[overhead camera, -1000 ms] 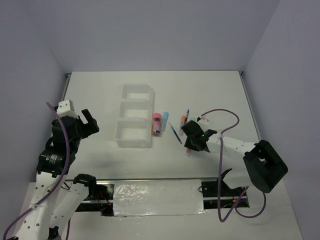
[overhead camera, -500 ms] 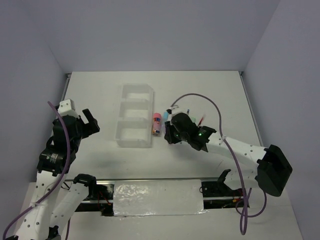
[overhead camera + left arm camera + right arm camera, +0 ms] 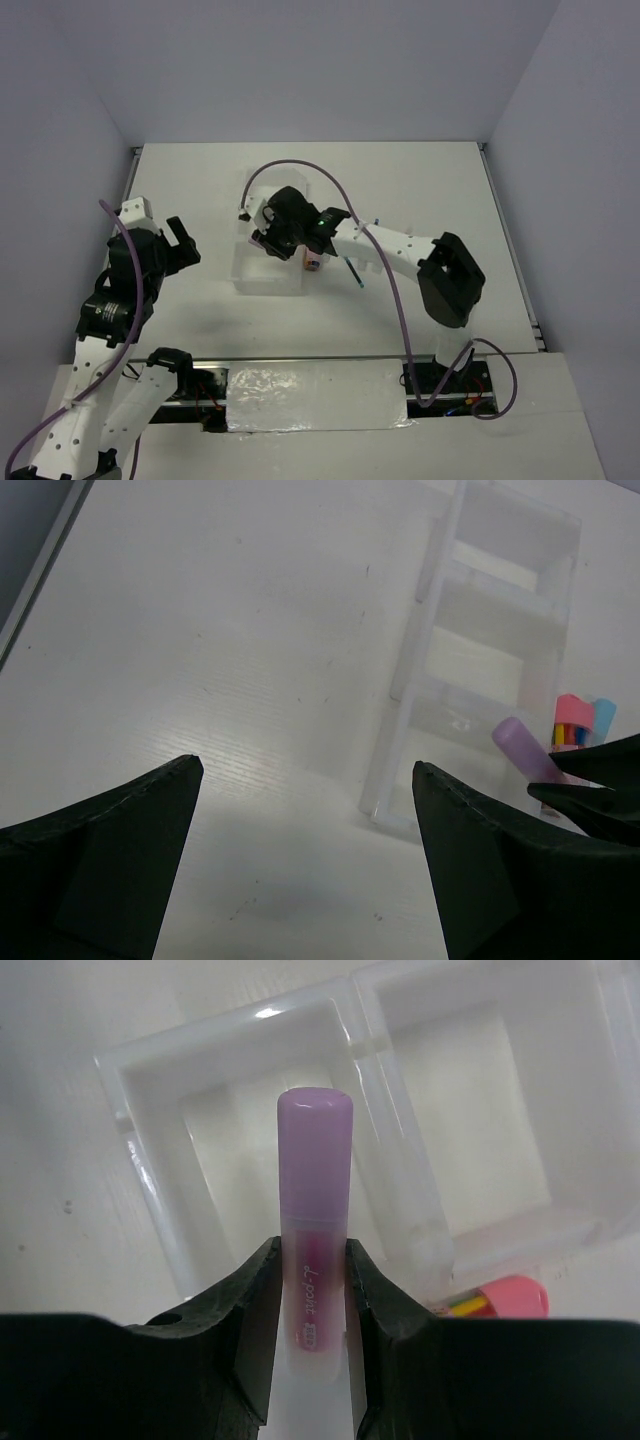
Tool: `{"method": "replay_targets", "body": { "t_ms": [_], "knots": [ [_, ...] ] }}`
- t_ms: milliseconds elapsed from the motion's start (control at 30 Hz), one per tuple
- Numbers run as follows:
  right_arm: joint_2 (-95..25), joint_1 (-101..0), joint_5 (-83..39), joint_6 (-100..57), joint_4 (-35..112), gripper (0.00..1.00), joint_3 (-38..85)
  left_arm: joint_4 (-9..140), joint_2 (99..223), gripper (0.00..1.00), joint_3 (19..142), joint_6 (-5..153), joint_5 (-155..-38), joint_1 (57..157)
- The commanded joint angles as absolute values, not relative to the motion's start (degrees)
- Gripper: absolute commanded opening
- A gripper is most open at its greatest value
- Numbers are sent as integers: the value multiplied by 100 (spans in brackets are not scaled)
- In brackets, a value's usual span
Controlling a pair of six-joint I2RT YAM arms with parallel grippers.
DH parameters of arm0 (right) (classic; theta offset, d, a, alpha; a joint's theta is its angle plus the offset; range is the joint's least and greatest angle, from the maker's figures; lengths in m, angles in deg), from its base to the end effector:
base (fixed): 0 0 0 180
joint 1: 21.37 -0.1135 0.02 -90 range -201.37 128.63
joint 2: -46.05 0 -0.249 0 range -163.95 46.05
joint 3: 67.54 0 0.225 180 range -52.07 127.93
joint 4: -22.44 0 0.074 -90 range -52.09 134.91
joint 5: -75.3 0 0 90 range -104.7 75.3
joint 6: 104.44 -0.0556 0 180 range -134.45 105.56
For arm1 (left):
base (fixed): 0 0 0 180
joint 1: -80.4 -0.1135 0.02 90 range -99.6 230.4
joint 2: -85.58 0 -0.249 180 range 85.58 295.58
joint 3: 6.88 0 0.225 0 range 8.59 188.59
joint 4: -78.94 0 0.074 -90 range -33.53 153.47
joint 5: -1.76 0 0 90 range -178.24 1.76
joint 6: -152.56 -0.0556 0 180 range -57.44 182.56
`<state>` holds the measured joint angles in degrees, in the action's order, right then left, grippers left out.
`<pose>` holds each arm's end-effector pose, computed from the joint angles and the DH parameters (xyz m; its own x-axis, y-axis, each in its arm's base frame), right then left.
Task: Sort the stationery into containers
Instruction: Place the pen in the storage box, then pick up the pen from the center of the board.
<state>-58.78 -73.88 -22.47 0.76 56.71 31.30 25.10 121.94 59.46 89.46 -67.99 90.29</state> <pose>0.2411 0.3267 0.2473 -0.1570 -0.6315 -0.7593 -0.9224 0.3685 -0.1158 0.1311 -0.0033 0.3225 -0.2872 -0.3808 -0.8789 -0.3147 0.9042 -0.2889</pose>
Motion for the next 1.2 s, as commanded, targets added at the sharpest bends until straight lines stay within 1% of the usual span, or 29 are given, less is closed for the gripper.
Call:
{"method": "replay_targets", "body": {
  "t_ms": [0,67,100,167,233,267,300,367,433,467,500,533,567,600,700,733,767,800,933,1167],
  "knots": [
    [-6352,-7436,-2595,656,6145,30,3869,2805,12205,99,5992,8814,-6856,9042],
    [-6547,-7489,-2665,674,6373,35,4099,2805,12223,99,5983,8814,-6873,9042],
    [-6592,-7507,-2683,648,6392,46,4170,2805,12240,99,5992,8805,-6882,9042],
    [-6549,-7542,-2796,586,6279,59,4049,2831,12249,99,5983,8788,-6908,9042],
    [-6295,-7542,-2929,437,5990,89,3873,2840,12258,99,5983,8787,-6935,9051],
    [-6171,-7542,-2894,306,5875,97,3663,2840,12258,99,5983,8770,-6943,9042],
    [-6048,-7525,-2781,191,5769,99,3556,2849,12284,99,5992,8779,-6961,9042],
    [-5557,-7463,-2413,-63,5444,99,3180,2831,12302,99,5992,8779,-6970,9042],
    [-5127,-7148,-1614,-765,5189,99,2819,2823,12302,99,6001,8779,-6952,9051],
    [-4681,-6955,-1306,-1542,5049,99,2478,2831,12258,99,6001,8779,-6961,9051],
    [-4511,-6501,-390,-2176,5091,92,2353,2831,12249,99,5983,8787,-6961,9051],
    [-4361,-6244,124,-2792,5596,84,2264,2840,12223,99,5974,8779,-6987,9051],
    [-4203,-5963,408,-3799,5879,81,2115,2858,12197,99,5974,8770,-6996,9051],
    [-4167,-5482,541,-4035,6082,81,2036,2875,12188,99,5966,8761,-6996,9051],
    [-4070,-4969,1024,-4371,6392,72,1632,2858,12205,99,5983,8761,-7014,9051],
    [-4078,-4854,1200,-4389,6427,68,1535,2840,12205,99,5983,8770,-6996,9051],
    [-4105,-4748,1210,-4432,6427,52,1377,2831,12179,99,5983,8779,-6988,9051],
    [-4174,-4530,1184,-4433,6401,49,1315,2840,12170,99,5974,8779,-6987,9051],
    [-4509,-4203,939,-4477,6366,50,1122,2858,12135,99,5957,8761,-7005,9051],
    [-4904,-4158,640,-4679,6041,51,840,2867,12188,99,5974,8752,-7040,9051]
  ]
}}
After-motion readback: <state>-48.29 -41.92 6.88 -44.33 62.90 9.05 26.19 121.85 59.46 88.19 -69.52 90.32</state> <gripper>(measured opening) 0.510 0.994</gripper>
